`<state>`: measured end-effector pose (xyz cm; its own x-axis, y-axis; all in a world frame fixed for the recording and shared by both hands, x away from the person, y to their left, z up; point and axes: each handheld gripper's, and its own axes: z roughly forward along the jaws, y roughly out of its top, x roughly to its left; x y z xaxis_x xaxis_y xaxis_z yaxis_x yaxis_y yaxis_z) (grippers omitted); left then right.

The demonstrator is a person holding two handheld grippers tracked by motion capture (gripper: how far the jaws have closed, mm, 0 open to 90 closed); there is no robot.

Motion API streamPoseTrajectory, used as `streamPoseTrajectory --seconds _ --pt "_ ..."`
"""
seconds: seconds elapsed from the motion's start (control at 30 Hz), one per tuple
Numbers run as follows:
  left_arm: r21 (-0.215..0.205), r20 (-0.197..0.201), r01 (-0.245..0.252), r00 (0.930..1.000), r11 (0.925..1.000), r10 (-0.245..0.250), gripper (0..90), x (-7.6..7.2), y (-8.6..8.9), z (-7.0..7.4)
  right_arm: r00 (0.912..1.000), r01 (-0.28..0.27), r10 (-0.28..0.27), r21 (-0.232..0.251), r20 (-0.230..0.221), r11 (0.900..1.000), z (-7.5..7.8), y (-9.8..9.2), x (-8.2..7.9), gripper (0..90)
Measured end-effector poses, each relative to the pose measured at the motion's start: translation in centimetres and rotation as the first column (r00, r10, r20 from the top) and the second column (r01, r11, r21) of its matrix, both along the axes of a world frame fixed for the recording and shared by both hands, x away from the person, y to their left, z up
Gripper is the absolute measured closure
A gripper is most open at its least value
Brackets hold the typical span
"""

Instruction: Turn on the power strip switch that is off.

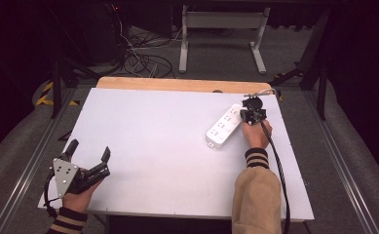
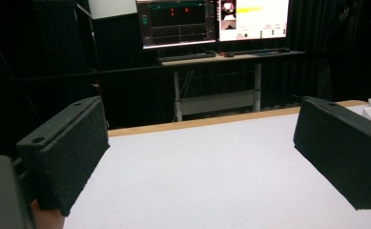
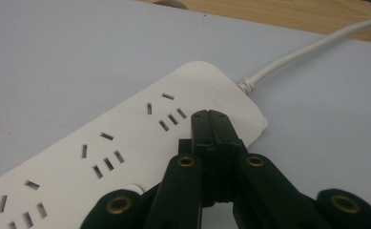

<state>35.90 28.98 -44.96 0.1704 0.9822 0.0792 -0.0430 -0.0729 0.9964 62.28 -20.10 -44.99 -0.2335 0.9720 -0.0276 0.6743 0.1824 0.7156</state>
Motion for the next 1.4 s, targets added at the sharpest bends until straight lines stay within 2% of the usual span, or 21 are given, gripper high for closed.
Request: streamPoseTrajectory --seconds 0.2,0.27,0.3,0.37,0.43,0.5,0.53,0.57,0.67,0.7,0.77,0.87,0.93,1.0,1.17,1.23,1.3,1.4 --pt "-0.002 0.003 0.0 1.0 1.0 0.0 5.1 -0.1 0.0 0.1 0.9997 0.02 -0.02 -0.002 0.013 1.0 -0.3 0.3 -0.2 90.0" --pt "-0.005 0.005 0.001 1.0 1.0 -0.001 5.1 -0.1 0.0 0.1 0.9998 0.01 -0.01 -0.01 0.016 1.0 -0.3 0.5 -0.2 90.0" --pt "-0.002 0.006 0.0 1.0 1.0 0.0 5.1 -0.1 0.0 0.1 0.9999 0.007 -0.008 0.008 0.014 1.0 -0.3 0.5 -0.2 90.0" --pt "-0.005 0.005 0.0 1.0 1.0 0.0 5.1 -0.1 0.0 0.1 0.9996 0.02 -0.02 -0.006 0.019 1.0 -0.4 0.8 -0.3 90.0" --pt "-0.002 0.008 0.0 1.0 1.0 0.0 5.1 -0.2 0.0 0.2 0.9993 0.034 -0.034 0.002 0.018 0.999 -0.5 0.8 -0.3 90.0" --pt "-0.006 0.009 0.001 1.0 1.0 -0.001 5.1 -0.3 0.0 0.2 0.9987 0.048 -0.048 -0.025 0.015 0.999 -0.4 0.9 -0.4 90.0" --pt "-0.008 0.008 0.0 1.0 1.0 0.0 5.1 -0.3 0.1 0.2 0.9981 0.057 -0.057 -0.023 0.023 0.998 -0.5 0.7 -0.5 90.0" --pt "-0.006 0.008 0.0 1.0 1.0 0.0 5.1 -0.3 0.1 0.1 0.9982 0.055 -0.055 0.001 0.024 0.998 -0.6 0.5 -0.5 90.0" --pt "-0.006 0.005 -0.004 1.0 1.0 0.004 5.1 -0.2 0.2 0.1 0.9989 0.038 -0.038 -0.017 0.027 0.999 -0.6 0.7 -0.6 90.0" --pt "-0.008 0.005 -0.003 1.0 1.0 0.003 5.1 -0.2 0.1 0.2 0.9994 0.026 -0.026 0.025 0.023 0.999 -0.6 0.8 -0.5 90.0" --pt "-0.007 0.007 -0.003 1.0 1.0 0.003 5.1 -0.3 0.0 0.2 0.9989 0.03 -0.03 -0.017 0.035 0.999 -0.7 1.3 -0.5 90.0" --pt "-0.005 0.006 0.005 1.0 1.0 -0.005 5.1 -0.3 -0.1 0.2 0.9989 0.042 -0.041 -0.036 0.025 0.998 -0.5 1.6 -0.3 90.0" --pt "-0.003 0.008 0.004 1.0 1.0 -0.004 5.2 -0.3 0.0 0.2 0.9985 0.048 -0.048 -0.024 0.026 0.999 -0.6 1.5 -0.4 90.0" --pt "-0.009 0.007 0.002 1.0 1.0 -0.002 5.2 -0.4 0.2 0.2 0.998 0.056 -0.055 -0.043 0.031 0.997 -0.6 1.8 -0.4 90.0" --pt "-0.012 0.007 -0.002 1.0 0.9999 0.002 5.2 -0.5 0.4 0.3 0.9971 0.075 -0.075 -0.001 0.016 0.997 -0.6 1.3 -0.3 90.0" --pt "-0.008 0.007 -0.002 1.0 1.0 0.002 5.2 -0.6 0.4 0.3 0.9971 0.072 -0.072 -0.002 0.027 0.997 -0.7 1.4 -0.3 90.0" --pt "-0.01 0.007 0.001 1.0 1.0 -0.001 5.2 -0.6 0.3 0.2 0.9971 0.069 -0.07 0.022 0.031 0.997 -0.8 1.1 -0.3 90.0" --pt "-0.011 0.007 -0.002 1.0 0.9999 0.002 5.2 -0.5 0.2 0.2 0.997 0.07 -0.071 0.022 0.031 0.997 -0.8 1.2 -0.4 90.0"
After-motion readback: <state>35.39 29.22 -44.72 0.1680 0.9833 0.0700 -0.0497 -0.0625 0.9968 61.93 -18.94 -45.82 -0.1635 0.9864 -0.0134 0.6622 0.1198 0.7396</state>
